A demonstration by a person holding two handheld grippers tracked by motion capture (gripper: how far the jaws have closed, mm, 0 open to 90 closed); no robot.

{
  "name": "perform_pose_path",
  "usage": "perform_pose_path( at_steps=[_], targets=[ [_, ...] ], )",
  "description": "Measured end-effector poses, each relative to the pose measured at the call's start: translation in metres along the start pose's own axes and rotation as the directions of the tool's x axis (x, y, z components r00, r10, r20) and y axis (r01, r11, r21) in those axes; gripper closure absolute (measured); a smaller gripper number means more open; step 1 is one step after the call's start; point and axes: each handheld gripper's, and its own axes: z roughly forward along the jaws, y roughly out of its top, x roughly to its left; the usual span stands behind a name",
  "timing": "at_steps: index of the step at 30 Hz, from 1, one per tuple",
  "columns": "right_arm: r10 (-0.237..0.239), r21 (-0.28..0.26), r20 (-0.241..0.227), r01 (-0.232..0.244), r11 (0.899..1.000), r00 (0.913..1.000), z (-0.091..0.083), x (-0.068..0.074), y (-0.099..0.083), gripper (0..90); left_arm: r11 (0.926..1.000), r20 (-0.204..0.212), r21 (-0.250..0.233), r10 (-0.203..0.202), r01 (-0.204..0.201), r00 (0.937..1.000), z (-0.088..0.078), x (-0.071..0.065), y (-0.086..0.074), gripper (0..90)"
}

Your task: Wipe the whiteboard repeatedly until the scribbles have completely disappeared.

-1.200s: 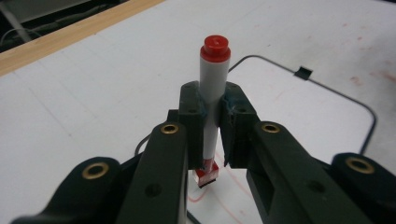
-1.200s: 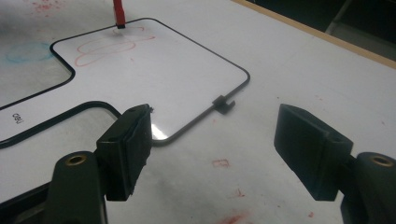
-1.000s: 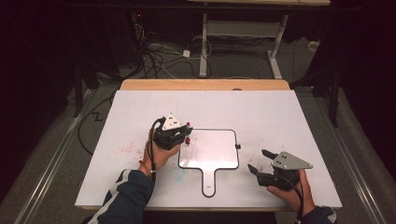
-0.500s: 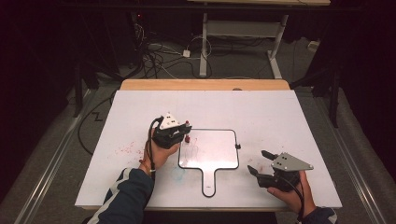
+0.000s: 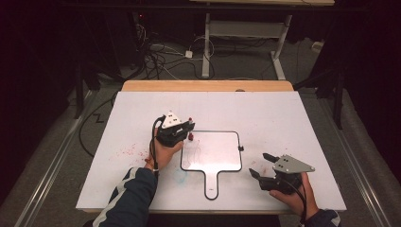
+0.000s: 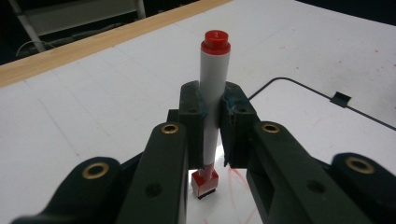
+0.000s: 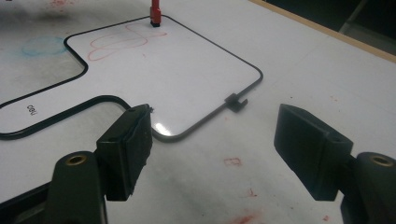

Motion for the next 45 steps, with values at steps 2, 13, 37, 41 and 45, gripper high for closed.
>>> perform_pose_path(
  at_steps=[2,13,37,41,45],
  targets=[
    [-0.002,0.0,-0.001,0.002,1.0,1.0,0.0,0.0,0.0,28.8,1.0,0.015,-0.004,0.006,-0.006,0.9999,0.001,-0.003,0.0,78.8],
    [-0.009,0.002,0.0,0.009,1.0,1.0,-0.001,0.001,0.0,28.8,0.9998,0.019,-0.016,-0.007,0.007,0.9998,0.003,-0.006,-0.001,78.8],
    [-0.002,0.008,-0.009,0.002,1.0,1.0,0.0,0.0,0.0,28.9,1.0,0.06,0.005,0.0,0.0,0.9982,0.004,-0.021,0.003,78.8],
    [-0.006,0.008,-0.013,0.006,1.0,0.9999,0.0,0.002,0.001,28.9,0.9997,0.072,0.014,0.021,-0.022,0.9972,0.005,-0.026,0.004,78.8],
    [-0.01,0.011,-0.014,0.01,1.0,0.9998,0.0,0.002,0.0,28.9,0.9986,0.052,0.04,0.032,-0.034,0.9981,-0.001,-0.022,0.005,78.8]
  ],
)
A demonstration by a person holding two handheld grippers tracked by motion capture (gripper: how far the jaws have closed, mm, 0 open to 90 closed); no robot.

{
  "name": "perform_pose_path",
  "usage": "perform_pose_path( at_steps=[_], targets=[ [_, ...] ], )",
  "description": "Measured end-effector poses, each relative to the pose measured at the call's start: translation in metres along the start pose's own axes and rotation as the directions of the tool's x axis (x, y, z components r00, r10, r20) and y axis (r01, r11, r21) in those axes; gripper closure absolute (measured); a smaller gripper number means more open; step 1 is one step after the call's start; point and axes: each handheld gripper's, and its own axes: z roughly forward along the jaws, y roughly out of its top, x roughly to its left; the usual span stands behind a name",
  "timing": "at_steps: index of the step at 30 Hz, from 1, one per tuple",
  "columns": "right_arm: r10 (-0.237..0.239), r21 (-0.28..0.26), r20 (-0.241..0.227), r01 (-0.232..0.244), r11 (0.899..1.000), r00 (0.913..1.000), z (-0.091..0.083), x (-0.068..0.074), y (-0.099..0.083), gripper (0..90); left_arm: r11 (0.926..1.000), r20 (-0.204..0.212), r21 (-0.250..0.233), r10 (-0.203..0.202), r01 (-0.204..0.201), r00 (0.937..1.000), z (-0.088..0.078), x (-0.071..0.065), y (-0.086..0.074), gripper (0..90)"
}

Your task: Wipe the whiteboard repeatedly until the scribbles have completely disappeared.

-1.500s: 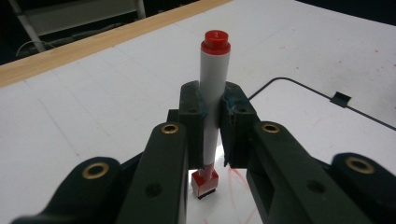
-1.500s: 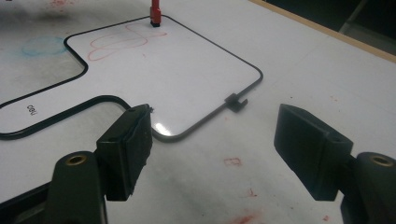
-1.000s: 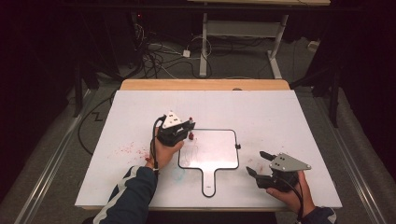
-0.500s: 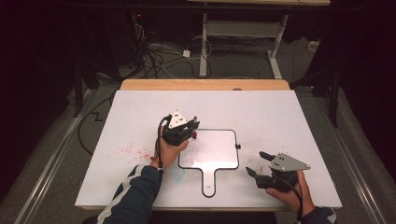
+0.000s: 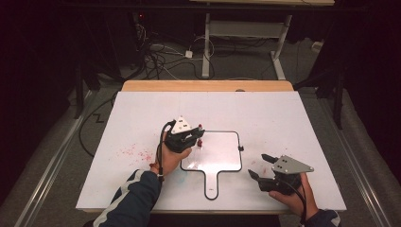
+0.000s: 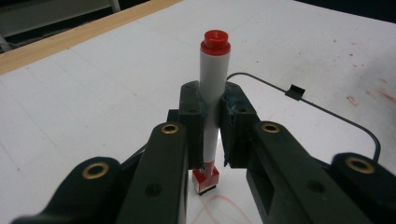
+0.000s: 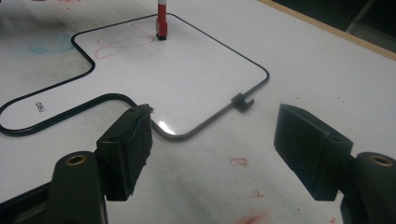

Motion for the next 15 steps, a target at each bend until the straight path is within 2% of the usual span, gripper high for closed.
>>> perform_pose_path(
  at_steps=[1,3,4,6,8,12,15],
  targets=[
    [-0.002,0.001,0.002,0.002,1.0,1.0,0.0,0.0,0.0,28.9,1.0,-0.016,0.006,-0.002,0.002,0.9999,-0.002,0.003,0.0,78.8],
    [0.004,0.0,0.005,-0.004,1.0,1.0,-0.001,-0.002,-0.001,28.9,0.9995,-0.017,0.003,-0.03,0.03,0.9994,-0.005,0.011,-0.003,78.8],
    [0.003,0.0,0.005,-0.003,1.0,1.0,-0.001,-0.002,-0.001,28.9,0.999,-0.014,0.002,-0.044,0.044,0.9989,-0.006,0.014,-0.003,78.8],
    [0.006,-0.001,0.009,-0.006,1.0,0.9999,-0.001,-0.002,-0.001,28.9,0.9989,0.004,0.001,-0.048,0.048,0.9989,-0.007,0.014,-0.004,78.8],
    [0.003,-0.001,0.007,-0.003,1.0,1.0,-0.001,-0.002,-0.001,28.9,0.9992,0.032,0.0,-0.04,0.04,0.9987,-0.006,0.008,-0.004,78.8],
    [-0.001,0.001,0.001,0.001,1.0,1.0,0.0,0.0,0.0,28.9,0.9999,0.079,0.003,0.01,-0.01,0.9968,-0.003,-0.009,-0.001,78.8],
    [-0.004,-0.001,0.001,0.004,1.0,1.0,-0.001,0.0,0.0,28.9,0.9993,0.07,0.011,0.036,-0.037,0.9969,-0.003,-0.013,0.0,78.8]
  ],
)
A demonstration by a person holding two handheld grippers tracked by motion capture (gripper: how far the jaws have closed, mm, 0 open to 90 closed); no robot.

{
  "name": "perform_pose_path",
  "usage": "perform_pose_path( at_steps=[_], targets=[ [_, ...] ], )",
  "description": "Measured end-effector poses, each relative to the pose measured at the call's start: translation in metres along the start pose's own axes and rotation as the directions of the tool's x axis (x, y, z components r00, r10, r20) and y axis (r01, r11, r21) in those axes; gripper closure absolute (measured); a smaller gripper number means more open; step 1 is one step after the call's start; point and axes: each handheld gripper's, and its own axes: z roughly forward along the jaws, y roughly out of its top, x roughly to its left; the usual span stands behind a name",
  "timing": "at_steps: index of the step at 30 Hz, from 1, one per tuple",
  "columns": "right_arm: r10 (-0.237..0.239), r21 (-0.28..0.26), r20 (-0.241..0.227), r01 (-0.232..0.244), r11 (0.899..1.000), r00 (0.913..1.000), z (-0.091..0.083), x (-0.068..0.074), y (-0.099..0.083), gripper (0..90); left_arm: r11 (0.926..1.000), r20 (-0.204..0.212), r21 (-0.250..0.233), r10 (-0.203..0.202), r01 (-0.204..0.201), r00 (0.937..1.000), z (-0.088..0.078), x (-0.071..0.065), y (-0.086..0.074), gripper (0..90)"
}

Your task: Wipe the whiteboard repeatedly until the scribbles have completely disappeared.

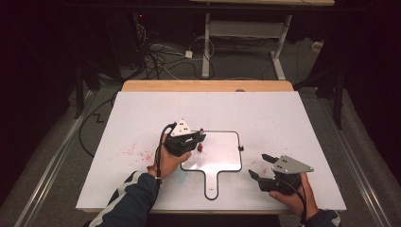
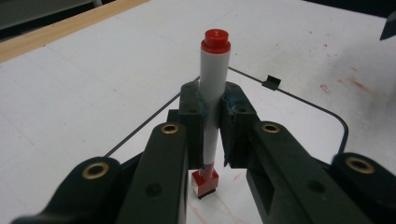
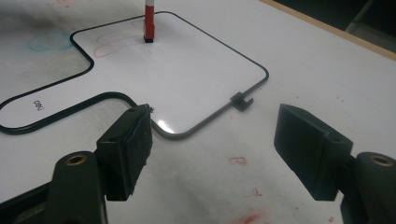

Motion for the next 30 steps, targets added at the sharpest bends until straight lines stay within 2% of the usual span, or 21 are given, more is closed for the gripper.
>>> perform_pose_path(
  at_steps=[4,6,8,10,12,17,18,19,21,26,28,30],
  targets=[
    [0.002,0.001,0.003,-0.002,1.0,1.0,-0.001,-0.001,0.0,28.9,1.0,-0.059,-0.005,-0.006,0.006,0.9983,-0.002,0.009,-0.002,78.8],
    [0.0,-0.001,0.002,0.0,1.0,1.0,-0.001,-0.001,0.0,28.9,0.9998,-0.074,-0.007,-0.021,0.021,0.997,-0.003,0.016,-0.003,78.8],
    [-0.001,-0.003,0.005,0.001,1.0,1.0,-0.002,-0.001,0.0,28.9,0.9997,-0.109,-0.008,-0.024,0.024,0.9938,-0.005,0.021,-0.005,78.7],
    [0.0,-0.002,0.003,0.0,1.0,1.0,-0.002,-0.001,0.0,28.9,0.9979,-0.093,-0.025,-0.062,0.06,0.9938,-0.005,0.025,-0.006,78.8],
    [-0.001,-0.001,0.002,0.001,1.0,1.0,-0.001,-0.001,0.0,28.9,0.9973,-0.057,-0.033,-0.068,0.066,0.9961,-0.004,0.02,-0.007,78.8],
    [-0.002,-0.002,0.001,0.002,1.0,1.0,-0.001,0.0,0.001,28.9,0.9997,0.013,-0.023,-0.001,0.002,0.9999,0.001,-0.003,-0.003,78.8],
    [-0.003,-0.002,0.002,0.003,1.0,1.0,-0.001,0.0,0.001,28.9,0.9996,0.01,-0.016,0.022,-0.022,0.9997,0.001,-0.007,-0.002,78.8],
    [-0.004,-0.003,0.0,0.004,1.0,1.0,-0.002,0.0,0.001,28.9,0.9995,0.009,-0.008,0.03,-0.03,0.9995,0.0,-0.007,-0.002,78.8],
    [-0.004,-0.002,0.001,0.004,1.0,1.0,-0.002,0.0,0.001,28.9,0.9998,-0.006,-0.006,0.021,-0.021,0.9998,-0.003,-0.002,-0.003,78.8],
    [0.002,-0.004,0.004,-0.002,1.0,1.0,-0.003,-0.001,0.0,28.9,0.9996,-0.08,-0.009,-0.027,0.026,0.9964,-0.012,0.022,-0.009,78.7],
    [0.001,-0.005,0.004,-0.001,1.0,1.0,-0.003,-0.001,0.0,28.9,0.9985,-0.082,-0.022,-0.053,0.051,0.9952,-0.014,0.03,-0.012,78.8],
    [0.002,-0.006,0.004,-0.002,1.0,1.0,-0.002,-0.001,0.001,28.9,0.9973,-0.069,-0.032,-0.069,0.067,0.9953,-0.014,0.032,-0.013,78.8]
  ],
)
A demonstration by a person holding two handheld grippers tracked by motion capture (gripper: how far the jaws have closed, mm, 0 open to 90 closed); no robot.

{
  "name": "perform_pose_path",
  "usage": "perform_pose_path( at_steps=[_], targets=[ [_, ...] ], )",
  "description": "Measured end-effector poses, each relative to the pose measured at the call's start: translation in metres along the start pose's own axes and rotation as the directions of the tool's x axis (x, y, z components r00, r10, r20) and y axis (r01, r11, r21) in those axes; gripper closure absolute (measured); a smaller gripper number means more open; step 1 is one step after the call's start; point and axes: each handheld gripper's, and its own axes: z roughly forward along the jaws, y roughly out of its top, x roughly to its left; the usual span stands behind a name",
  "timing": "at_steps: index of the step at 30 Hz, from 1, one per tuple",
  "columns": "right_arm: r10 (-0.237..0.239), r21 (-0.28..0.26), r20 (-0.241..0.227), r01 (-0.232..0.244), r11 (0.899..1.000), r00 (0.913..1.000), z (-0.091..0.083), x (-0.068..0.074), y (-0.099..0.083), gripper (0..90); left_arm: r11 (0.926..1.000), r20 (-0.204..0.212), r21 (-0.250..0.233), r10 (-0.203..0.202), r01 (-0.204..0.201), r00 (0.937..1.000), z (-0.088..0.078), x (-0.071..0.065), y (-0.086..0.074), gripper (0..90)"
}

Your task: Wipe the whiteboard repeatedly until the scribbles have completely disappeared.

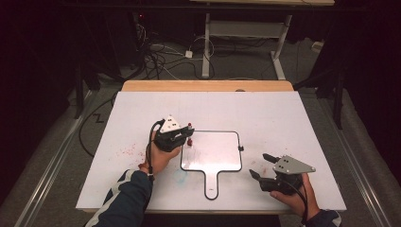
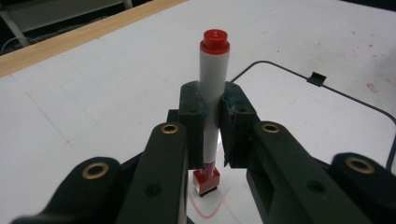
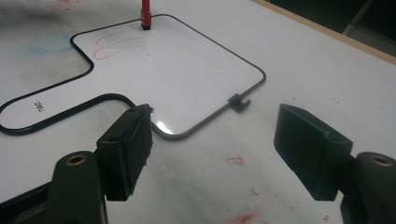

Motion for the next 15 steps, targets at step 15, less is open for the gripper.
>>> perform_pose_path(
  at_steps=[15],
  targets=[
    [-0.006,-0.001,-0.005,0.006,1.0,1.0,0.0,0.001,0.001,28.9,0.995,0.045,0.024,0.096,-0.098,0.9943,0.0,-0.026,0.002,78.7]
  ],
)
